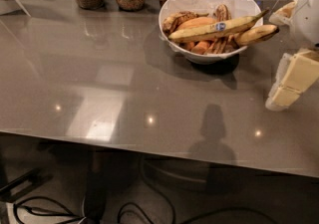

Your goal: Pick banana from white bowl

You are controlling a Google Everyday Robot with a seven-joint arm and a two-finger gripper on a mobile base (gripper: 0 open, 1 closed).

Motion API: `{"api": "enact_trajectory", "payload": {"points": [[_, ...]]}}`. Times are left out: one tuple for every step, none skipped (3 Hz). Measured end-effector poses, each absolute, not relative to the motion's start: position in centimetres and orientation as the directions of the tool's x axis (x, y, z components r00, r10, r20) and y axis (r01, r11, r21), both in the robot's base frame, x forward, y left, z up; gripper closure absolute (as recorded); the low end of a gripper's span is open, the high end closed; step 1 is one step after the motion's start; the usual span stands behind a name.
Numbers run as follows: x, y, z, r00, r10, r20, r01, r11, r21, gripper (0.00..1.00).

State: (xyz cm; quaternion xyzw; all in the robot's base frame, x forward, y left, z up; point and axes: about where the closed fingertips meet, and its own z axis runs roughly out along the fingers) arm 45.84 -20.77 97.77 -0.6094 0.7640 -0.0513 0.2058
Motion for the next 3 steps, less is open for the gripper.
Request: {"api": "enact_trajectory", "payload": {"points": [[50.2, -18.7, 98.1, -0.057, -0.950, -0.306, -0.875, 0.196, -0.444, 0.00], [55.4, -15.6, 99.3, 0.096, -0.939, -0.331, -0.823, 0.112, -0.557, 0.00], [55.4, -15.6, 99.3, 0.096, -0.939, -0.330, -0.823, 0.112, -0.557, 0.00]]}}
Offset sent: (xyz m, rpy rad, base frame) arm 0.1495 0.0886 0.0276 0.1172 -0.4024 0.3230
